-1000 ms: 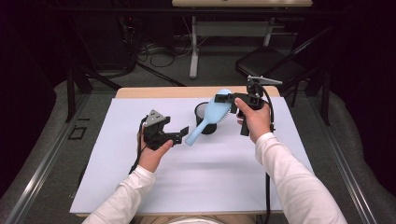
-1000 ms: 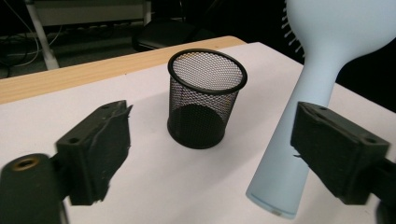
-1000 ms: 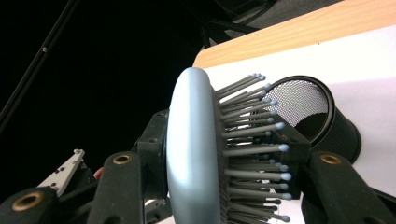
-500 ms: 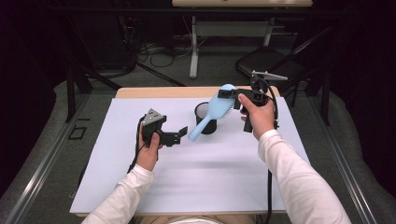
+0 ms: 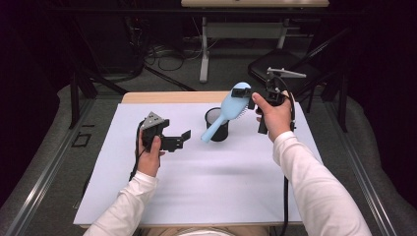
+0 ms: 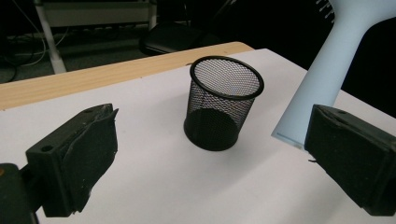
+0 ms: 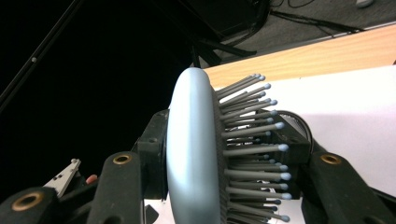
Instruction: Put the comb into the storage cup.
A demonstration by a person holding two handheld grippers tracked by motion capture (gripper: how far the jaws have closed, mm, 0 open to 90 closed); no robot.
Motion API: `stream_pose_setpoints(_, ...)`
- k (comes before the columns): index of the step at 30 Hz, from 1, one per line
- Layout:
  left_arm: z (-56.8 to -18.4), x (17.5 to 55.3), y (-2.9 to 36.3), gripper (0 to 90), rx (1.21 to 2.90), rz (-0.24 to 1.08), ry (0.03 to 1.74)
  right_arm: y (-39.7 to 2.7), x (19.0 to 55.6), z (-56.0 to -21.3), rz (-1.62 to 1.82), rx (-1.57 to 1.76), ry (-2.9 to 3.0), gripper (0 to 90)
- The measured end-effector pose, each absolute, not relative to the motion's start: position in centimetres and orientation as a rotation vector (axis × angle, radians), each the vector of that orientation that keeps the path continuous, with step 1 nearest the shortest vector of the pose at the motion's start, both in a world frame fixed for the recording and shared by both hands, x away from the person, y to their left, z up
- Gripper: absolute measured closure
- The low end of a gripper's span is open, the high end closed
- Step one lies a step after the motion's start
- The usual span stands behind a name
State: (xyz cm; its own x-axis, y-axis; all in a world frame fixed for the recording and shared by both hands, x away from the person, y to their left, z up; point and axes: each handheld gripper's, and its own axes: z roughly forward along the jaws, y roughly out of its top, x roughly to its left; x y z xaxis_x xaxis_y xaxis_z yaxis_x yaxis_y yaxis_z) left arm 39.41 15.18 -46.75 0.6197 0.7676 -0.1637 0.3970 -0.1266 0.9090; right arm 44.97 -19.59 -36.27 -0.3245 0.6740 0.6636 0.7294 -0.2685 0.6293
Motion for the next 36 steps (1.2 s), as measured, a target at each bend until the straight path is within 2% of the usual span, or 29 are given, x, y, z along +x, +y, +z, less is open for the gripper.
stream_pose_setpoints(19, -46.8, 40.0, 16.2, 0.4, 1.748, 0.423, 0.982, -20.7, 46.4, -34.5, -1.741, -1.894, -1.855, 49.2)
stream_pose_setpoints(36, -46.9, 40.3, 17.1, 0.4, 1.754, 0.507, 1.007, -20.9, 47.2, -34.7, -1.740, -1.954, -1.872, 49.2)
